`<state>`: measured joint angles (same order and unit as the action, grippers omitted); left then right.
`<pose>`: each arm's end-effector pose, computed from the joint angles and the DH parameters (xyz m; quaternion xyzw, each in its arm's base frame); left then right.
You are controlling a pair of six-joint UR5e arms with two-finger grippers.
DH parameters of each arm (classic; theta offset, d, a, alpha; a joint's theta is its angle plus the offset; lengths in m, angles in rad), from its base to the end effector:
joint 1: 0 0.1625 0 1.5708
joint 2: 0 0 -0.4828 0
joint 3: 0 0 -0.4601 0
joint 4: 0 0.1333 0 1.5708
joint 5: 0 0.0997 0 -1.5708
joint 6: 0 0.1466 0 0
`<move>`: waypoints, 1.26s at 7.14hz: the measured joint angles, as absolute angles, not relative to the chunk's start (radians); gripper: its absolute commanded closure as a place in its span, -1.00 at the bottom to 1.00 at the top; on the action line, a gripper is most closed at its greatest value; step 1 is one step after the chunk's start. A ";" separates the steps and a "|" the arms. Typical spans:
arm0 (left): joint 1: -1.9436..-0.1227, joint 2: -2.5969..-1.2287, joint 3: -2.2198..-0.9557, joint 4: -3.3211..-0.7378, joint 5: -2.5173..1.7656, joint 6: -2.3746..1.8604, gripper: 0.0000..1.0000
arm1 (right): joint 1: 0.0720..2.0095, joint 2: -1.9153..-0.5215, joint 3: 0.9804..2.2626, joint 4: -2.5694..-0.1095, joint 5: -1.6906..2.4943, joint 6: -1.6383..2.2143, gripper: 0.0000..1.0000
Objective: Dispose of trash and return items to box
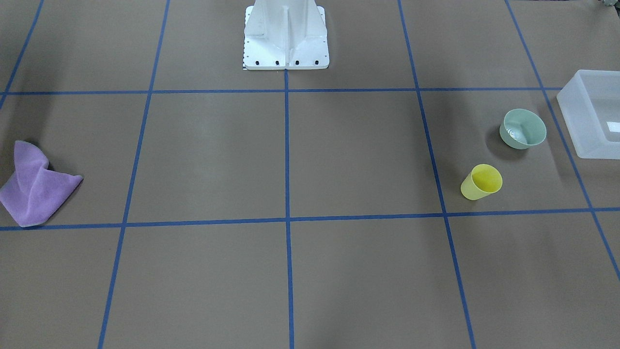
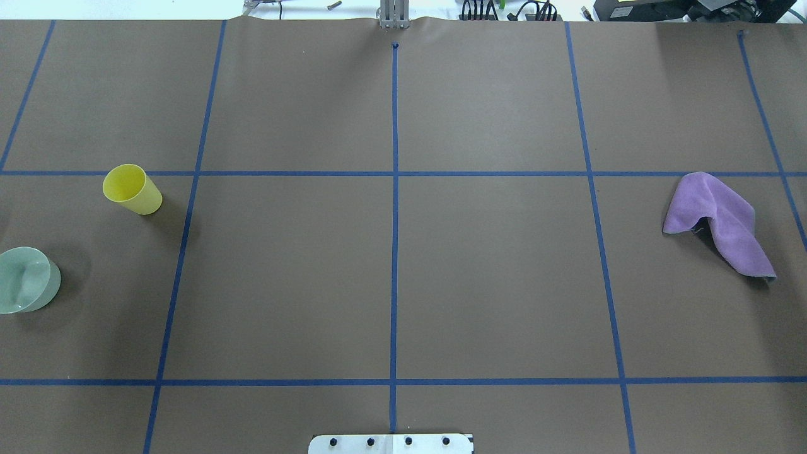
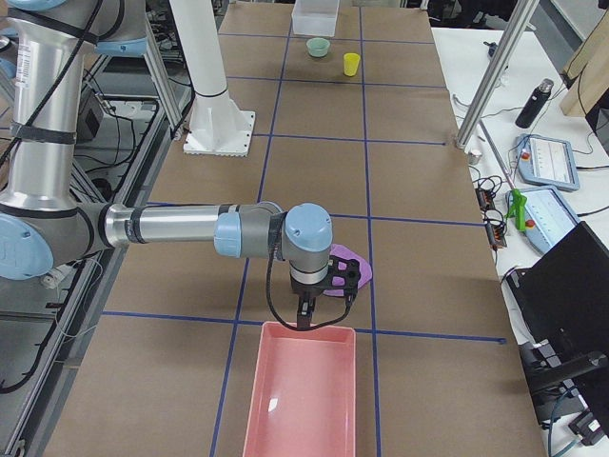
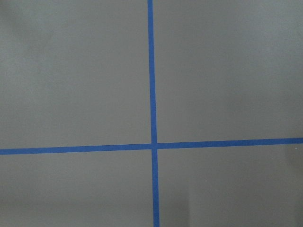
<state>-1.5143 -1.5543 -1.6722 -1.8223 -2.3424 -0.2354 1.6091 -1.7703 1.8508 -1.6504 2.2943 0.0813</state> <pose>0.0017 -0.5801 0.6725 0.0995 0.3896 -0.0188 0.9154 0.0539 -0.4610 0.7085 -0.0072 -0.3538 0.0557 0.9336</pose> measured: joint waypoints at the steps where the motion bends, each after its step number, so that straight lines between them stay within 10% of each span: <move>1: -1.477 -1.556 -1.687 -1.829 -2.364 -0.309 -0.97 | 1.609 -1.770 1.851 -1.650 2.297 0.082 -1.00; 9: -1.140 -1.424 -1.673 -2.084 -2.319 -0.708 -0.96 | 1.609 -1.770 1.847 -1.646 2.313 0.083 -1.00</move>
<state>-1.1397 -1.4243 -1.6730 -2.0844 -2.3192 -0.7080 1.6091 -1.7702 1.8469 -1.6460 2.3132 0.0829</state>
